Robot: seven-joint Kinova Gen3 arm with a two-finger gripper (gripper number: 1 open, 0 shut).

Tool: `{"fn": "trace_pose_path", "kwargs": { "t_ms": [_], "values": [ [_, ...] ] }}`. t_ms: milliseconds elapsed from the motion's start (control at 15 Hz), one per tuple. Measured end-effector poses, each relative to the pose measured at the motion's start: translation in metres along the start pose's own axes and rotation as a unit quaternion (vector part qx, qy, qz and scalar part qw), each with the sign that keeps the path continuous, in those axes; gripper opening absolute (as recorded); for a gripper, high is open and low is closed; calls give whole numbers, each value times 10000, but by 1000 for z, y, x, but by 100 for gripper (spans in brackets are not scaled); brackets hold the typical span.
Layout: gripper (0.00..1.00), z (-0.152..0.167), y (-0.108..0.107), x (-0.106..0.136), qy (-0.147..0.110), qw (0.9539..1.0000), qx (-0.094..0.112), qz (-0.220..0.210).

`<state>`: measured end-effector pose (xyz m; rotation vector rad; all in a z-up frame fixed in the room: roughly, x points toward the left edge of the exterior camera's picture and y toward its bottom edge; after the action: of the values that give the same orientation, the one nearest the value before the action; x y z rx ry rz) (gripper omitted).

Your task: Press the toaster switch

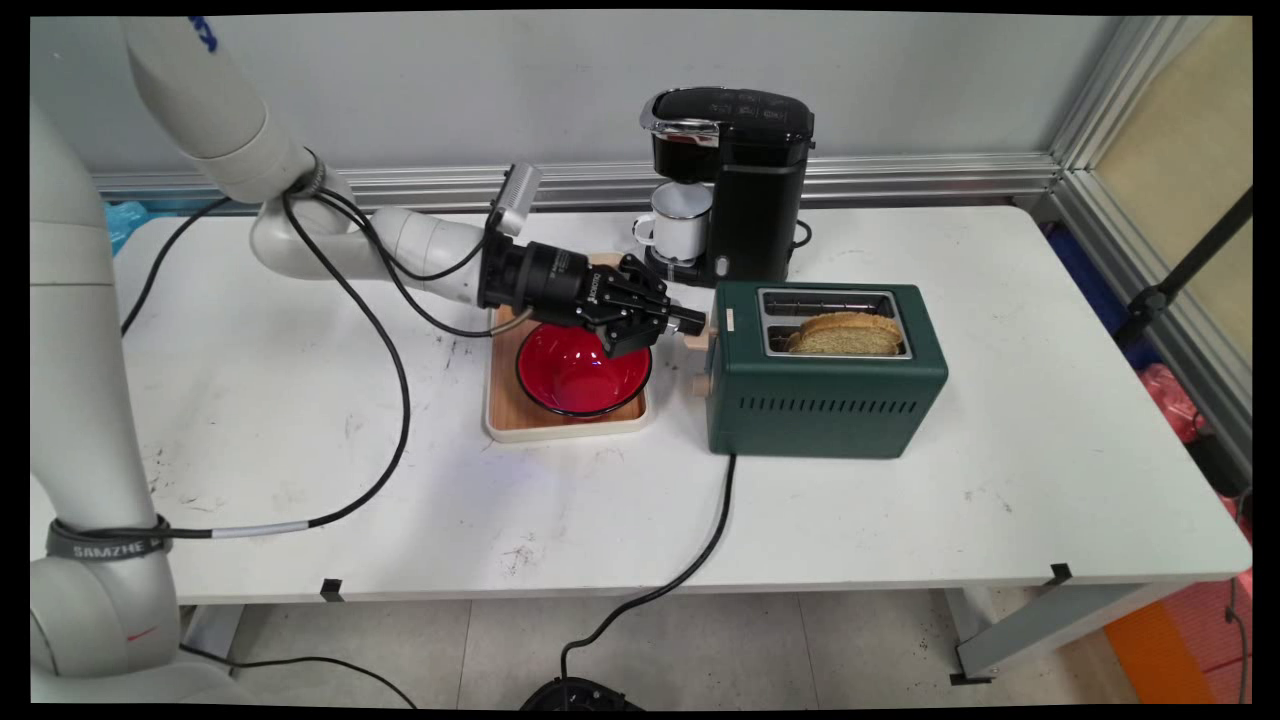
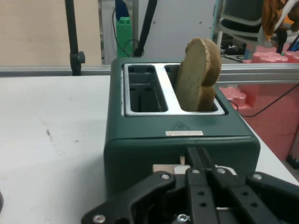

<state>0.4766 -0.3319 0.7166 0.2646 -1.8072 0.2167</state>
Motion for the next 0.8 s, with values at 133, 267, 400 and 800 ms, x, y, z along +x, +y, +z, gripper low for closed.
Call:
{"fn": "trace_pose_path", "kwargs": {
  "t_ms": [133,267,400,800],
  "values": [
    [0,1,0,-3,-45,10000,-5,-23],
    [0,3,0,-6,-86,10000,-3,-38],
    [0,4,-1,-8,-116,9999,4,-51],
    [0,8,-2,-13,-194,9998,26,-84]
  ]
}}
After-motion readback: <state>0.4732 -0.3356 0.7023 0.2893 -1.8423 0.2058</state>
